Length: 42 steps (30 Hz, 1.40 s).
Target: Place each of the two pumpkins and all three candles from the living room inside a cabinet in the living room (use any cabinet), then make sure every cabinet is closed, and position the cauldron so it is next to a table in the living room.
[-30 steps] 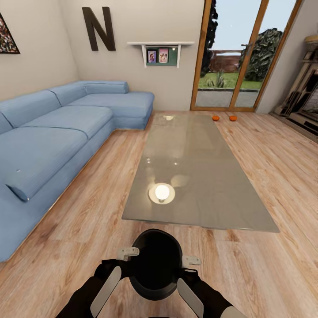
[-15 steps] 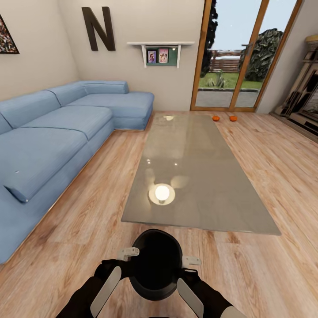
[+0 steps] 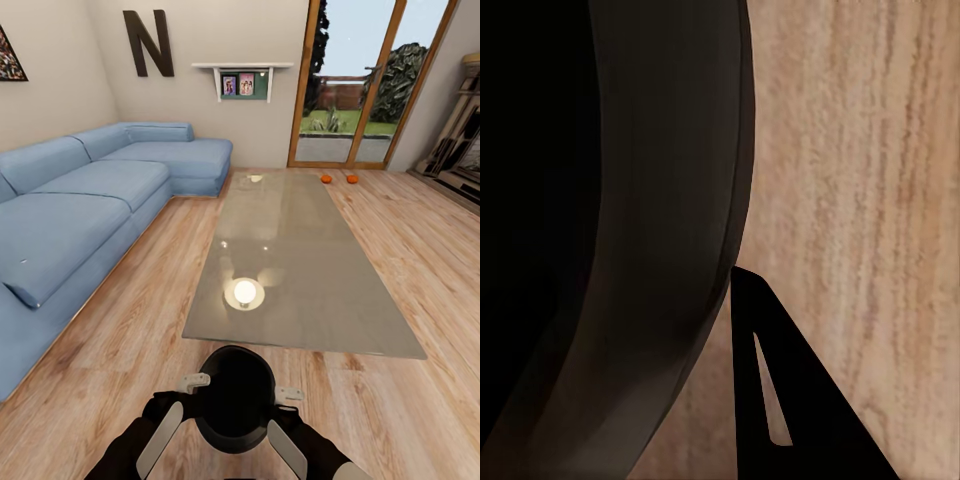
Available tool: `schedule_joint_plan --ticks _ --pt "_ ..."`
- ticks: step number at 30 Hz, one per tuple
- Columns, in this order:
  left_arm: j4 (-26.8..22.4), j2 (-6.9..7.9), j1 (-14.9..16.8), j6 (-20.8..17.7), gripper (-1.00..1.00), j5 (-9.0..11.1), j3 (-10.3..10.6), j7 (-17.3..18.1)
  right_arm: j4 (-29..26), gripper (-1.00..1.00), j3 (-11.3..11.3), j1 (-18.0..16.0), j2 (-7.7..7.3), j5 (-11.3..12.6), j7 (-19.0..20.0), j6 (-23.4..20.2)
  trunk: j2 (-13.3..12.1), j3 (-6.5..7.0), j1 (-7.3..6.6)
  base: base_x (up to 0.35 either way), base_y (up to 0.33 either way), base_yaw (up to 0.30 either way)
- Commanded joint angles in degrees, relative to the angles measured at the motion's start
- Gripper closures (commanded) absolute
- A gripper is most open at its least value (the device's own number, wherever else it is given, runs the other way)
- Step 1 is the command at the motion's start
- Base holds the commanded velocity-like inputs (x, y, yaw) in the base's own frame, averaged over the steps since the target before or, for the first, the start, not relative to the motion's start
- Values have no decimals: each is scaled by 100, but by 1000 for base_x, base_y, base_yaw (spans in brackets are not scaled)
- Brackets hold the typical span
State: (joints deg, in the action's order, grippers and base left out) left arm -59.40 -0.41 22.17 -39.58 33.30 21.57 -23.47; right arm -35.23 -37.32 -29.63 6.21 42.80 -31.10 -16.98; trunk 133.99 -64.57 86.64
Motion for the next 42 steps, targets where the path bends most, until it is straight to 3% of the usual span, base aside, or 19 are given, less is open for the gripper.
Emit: schedule_joint_plan --ticks 1,17,21,42 --pt "-24 6 6 29 100 98 5 -44 -12 100 -3 -10 -6 116 271 16 3 -5 -2 2 0 0" --pt "-37 6 6 29 100 98 5 -44 -14 100 -3 -9 -6 115 271 19 243 -112 130 0 0 0" --pt "-37 6 6 29 100 98 5 -44 -15 100 -3 -8 -6 117 271 18 404 -184 218 0 0 0" --pt "-20 6 6 29 100 125 -4 -44 -15 100 -3 -8 -6 117 271 18 404 -184 218 25 0 0"
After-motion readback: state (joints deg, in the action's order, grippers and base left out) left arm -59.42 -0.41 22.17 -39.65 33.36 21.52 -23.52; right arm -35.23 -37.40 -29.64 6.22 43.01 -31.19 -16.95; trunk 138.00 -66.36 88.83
